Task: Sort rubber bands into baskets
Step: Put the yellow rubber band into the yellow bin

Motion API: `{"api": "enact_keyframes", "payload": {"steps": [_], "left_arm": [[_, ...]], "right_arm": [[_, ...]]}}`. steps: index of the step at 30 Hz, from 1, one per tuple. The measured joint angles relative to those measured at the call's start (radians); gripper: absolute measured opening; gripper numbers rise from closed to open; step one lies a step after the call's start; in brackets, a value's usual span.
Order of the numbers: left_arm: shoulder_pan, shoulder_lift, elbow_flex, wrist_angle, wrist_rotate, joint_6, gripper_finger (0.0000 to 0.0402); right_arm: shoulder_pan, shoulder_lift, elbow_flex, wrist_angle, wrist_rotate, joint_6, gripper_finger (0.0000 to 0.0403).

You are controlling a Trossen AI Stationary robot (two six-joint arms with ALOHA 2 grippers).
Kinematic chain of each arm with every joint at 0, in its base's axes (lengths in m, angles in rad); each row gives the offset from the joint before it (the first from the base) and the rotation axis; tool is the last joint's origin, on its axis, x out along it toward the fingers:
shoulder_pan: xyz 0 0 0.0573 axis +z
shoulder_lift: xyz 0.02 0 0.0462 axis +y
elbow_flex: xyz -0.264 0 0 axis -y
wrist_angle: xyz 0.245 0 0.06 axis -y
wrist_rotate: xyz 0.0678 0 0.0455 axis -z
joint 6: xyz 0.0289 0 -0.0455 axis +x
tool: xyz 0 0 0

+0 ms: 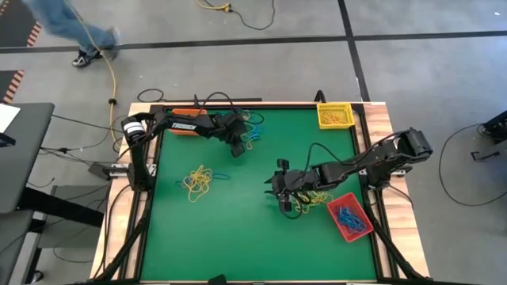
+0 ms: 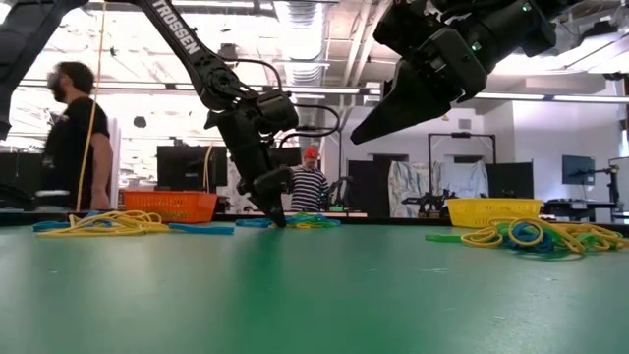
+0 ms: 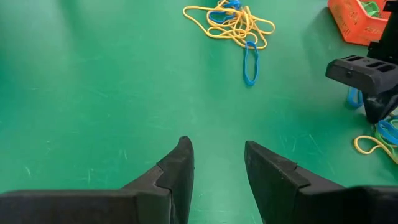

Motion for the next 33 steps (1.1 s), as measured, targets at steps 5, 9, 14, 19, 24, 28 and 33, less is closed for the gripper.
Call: {"api": "enact_keyframes", "payload": {"steps": [5, 9, 14, 19, 24, 28, 33], "left_arm": [[-0.013, -0.021, -0.003, -0.026, 0.001, 0.005, 0.0001], [-0.038, -0.071, -0.008, -0.071, 0.004, 0.005, 0.0], [-0.078, -0.157, -0.006, -0.109, -0.009, 0.005, 0.0], [-0.124, -0.247, -0.006, -0.134, -0.025, 0.003, 0.0], [-0.179, -0.323, -0.005, -0.153, -0.029, -0.006, 0.0], [-0.226, -0.363, -0.005, -0.156, -0.028, -0.014, 0.0], [-0.274, -0.378, -0.005, -0.153, -0.029, -0.024, 0.0]], "right_arm": [[0.0, 0.0, 0.0, 0.0, 0.0, -0.001, 0.0171], [0.0, 0.0, 0.0, -0.001, 0.0, -0.003, 0.0171], [0.0, 0.0, 0.0, -0.001, 0.026, -0.003, 0.0171], [-0.006, 0.0, 0.0, 0.0, 0.085, 0.001, 0.0171], [-0.006, 0.0, 0.0, 0.002, 0.189, 0.001, 0.0171], [-0.006, 0.0, 0.0, 0.024, 0.252, 0.0, 0.0171], [-0.006, 0.0, 0.0, 0.106, 0.262, -0.023, 0.0171]]}}
